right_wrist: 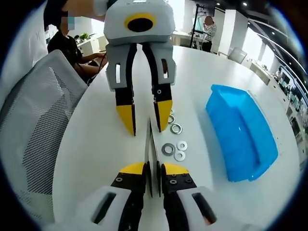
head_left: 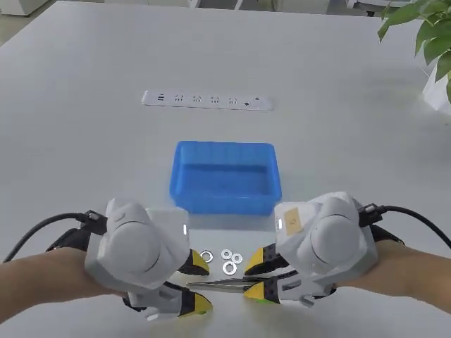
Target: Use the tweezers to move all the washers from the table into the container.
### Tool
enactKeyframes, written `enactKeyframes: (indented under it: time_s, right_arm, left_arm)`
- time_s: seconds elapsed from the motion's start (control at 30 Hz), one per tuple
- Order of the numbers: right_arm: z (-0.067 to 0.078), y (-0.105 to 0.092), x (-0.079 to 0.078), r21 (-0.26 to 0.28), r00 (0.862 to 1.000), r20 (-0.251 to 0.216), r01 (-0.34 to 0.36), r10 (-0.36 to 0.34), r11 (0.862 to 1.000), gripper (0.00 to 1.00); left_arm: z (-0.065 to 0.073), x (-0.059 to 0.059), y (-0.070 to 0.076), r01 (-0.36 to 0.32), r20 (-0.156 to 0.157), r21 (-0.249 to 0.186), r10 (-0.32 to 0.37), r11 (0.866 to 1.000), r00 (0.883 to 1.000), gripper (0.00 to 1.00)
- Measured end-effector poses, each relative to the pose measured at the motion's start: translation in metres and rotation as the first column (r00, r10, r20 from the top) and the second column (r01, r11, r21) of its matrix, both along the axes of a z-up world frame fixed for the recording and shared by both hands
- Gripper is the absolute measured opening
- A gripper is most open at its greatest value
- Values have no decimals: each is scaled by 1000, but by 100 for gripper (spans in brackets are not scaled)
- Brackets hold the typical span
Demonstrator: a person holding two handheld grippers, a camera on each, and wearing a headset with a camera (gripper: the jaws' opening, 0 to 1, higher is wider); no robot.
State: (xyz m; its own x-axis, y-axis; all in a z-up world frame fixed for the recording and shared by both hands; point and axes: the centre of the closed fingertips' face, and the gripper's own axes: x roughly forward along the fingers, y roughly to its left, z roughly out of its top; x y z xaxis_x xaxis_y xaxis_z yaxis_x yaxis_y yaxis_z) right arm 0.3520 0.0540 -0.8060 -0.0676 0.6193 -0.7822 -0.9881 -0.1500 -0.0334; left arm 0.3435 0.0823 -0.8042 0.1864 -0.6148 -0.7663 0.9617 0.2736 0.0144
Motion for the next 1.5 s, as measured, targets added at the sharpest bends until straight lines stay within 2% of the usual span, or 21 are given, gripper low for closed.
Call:
enactKeyframes:
  time_s: [0.07, 0.13, 0.17, 0.3, 0.37, 0.5, 0.6, 0.67, 0.77, 0.87, 0.93, 0.97, 1.07, 1.2, 1.27, 1.3, 1.33, 1.37, 1.4, 1.43, 1.5]
  right_arm:
    - [0, 0, -2, -2, 1000, 10, -14, 14, 1000, 12]
    - [0, 0, -4, -6, 1000, 14, -24, 24, 1000, 11]
    - [0, 0, -4, -8, 1000, 16, -24, 24, 1000, 11]
    - [0, -1, -3, -11, 1000, 12, -7, 7, 1000, 11]
    - [0, -1, -3, -12, 1000, 14, -4, 4, 1000, 10]
    - [0, -2, -2, 14, 1000, 13, -4, 4, 1000, 8]
    - [0, -3, -2, 39, 1000, 4, 0, 0, 999, 8]
    - [0, -1, -4, 31, 1000, 19, -15, 15, 999, 7]
    - [0, 0, -4, 26, 999, 32, -12, 11, 1000, 7]
    - [0, -1, -7, 11, 996, 73, -59, 58, 998, 8]
    - [0, -1, -9, -4, 991, 106, -82, 82, 997, 7]
    - [0, -1, -10, -5, 990, 114, -82, 82, 997, 7]
    - [5, 1, -8, 23, 992, 108, -60, 57, 998, 8]
    - [11, 2, -9, 50, 990, 135, -52, 45, 997, 8]
    - [14, 2, -10, 72, 991, 126, -41, 32, 997, 8]
    - [17, 1, -11, 86, 992, 125, -40, 29, 995, 8]
    - [18, 0, -12, 93, 992, 122, -41, 29, 995, 8]
    - [21, -1, -14, 106, 991, 131, -54, 40, 993, 8]
    - [22, -1, -14, 115, 990, 138, -56, 40, 992, 8]
    - [24, -2, -14, 124, 990, 137, -49, 32, 991, 8]
    - [26, -4, -13, 152, 991, 131, -22, 2, 988, 8]
  left_arm:
    - [-1, 2, 0, -3, 0, 9, 3, 1000, 1000, 17]
    - [-2, 6, 1, 30, 32, 55, -31, 998, 999, 7]
    - [-3, 6, 1, 54, 45, 67, -58, 996, 997, 7]
    - [-3, 5, -1, 72, 45, 74, -75, 995, 996, 7]
    - [-2, 6, -1, 53, 38, 62, -56, 997, 998, 7]
    - [-1, 9, 0, -36, -2, -17, 36, 999, 999, 6]
    - [-1, 6, -1, -33, 2, -7, 33, 999, 999, 6]
    - [-1, 5, -2, -19, 28, 10, 19, 1000, 999, 6]
    - [0, 6, -1, -79, 34, -11, 79, 997, 996, 6]
    - [1, -3, -3, -27, 66, -3, 27, 1000, 997, 5]
    - [8, -4, -3, -25, 65, -14, 25, 1000, 998, 5]
    - [15, -4, -3, -32, 55, -43, 35, 999, 998, 5]
    - [23, -4, -1, -37, 56, -58, 40, 998, 998, 5]
    - [39, -6, -3, -14, 86, -71, 20, 997, 996, 5]
    - [47, -8, -6, -8, 91, -84, 15, 996, 996, 5]
    - [52, -9, -8, 2, 102, -98, 8, 995, 995, 5]
    - [57, -11, -11, 6, 90, -128, 6, 992, 996, 5]
    - [67, -13, -18, -1, 81, -186, 17, 982, 997, 5]
    - [72, -11, -21, -11, 85, -216, 30, 976, 996, 5]
    - [76, -11, -23, -20, 79, -237, 40, 971, 996, 5]
    - [81, -10, -28, -13, 92, -244, 36, 970, 995, 5]
